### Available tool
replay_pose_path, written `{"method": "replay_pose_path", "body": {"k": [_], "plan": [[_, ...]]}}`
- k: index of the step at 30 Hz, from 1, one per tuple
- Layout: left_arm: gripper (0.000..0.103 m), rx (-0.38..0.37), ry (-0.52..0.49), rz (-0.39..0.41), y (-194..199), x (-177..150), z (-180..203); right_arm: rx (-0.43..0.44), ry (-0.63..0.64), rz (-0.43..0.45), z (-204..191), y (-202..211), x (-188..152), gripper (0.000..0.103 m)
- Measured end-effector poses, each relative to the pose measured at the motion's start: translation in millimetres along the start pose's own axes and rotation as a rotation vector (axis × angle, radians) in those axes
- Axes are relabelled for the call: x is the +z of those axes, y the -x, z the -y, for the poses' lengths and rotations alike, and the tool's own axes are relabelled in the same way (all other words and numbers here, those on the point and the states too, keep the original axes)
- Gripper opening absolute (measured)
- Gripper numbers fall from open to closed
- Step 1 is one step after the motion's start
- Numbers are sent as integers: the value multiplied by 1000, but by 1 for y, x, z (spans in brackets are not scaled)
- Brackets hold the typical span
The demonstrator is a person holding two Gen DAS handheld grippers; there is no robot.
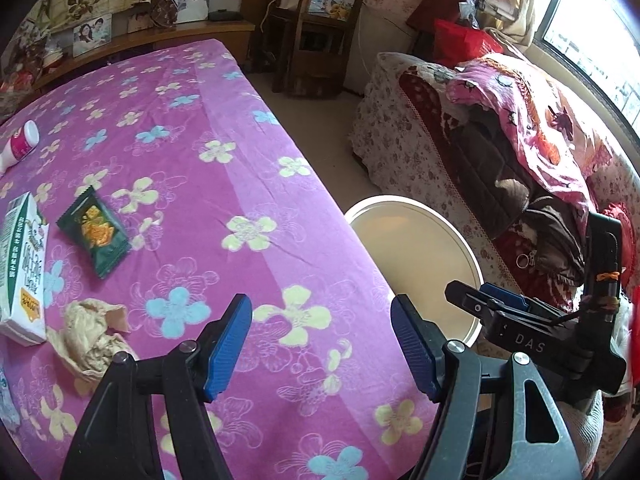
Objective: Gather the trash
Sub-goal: 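Move both tools back over the remaining items on the bed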
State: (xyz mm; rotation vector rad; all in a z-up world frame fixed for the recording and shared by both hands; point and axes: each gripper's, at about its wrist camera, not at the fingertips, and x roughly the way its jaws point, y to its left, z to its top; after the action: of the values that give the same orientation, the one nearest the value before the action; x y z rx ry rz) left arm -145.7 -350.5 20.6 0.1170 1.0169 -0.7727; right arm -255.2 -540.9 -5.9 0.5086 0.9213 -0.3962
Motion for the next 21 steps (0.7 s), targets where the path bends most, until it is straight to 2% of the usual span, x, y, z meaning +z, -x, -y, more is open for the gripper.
{"method": "replay_pose_path", "body": {"k": [4, 12, 21], "plan": [[72, 29, 2, 26, 13, -2, -10, 7, 20, 26, -15, 10, 1, 75], [72, 98, 17, 76, 48, -12, -44, 75, 96, 41, -65, 19, 0, 75], [73, 207, 86, 108, 95, -29, -115, 155, 226, 9, -141, 5, -9, 75]]}}
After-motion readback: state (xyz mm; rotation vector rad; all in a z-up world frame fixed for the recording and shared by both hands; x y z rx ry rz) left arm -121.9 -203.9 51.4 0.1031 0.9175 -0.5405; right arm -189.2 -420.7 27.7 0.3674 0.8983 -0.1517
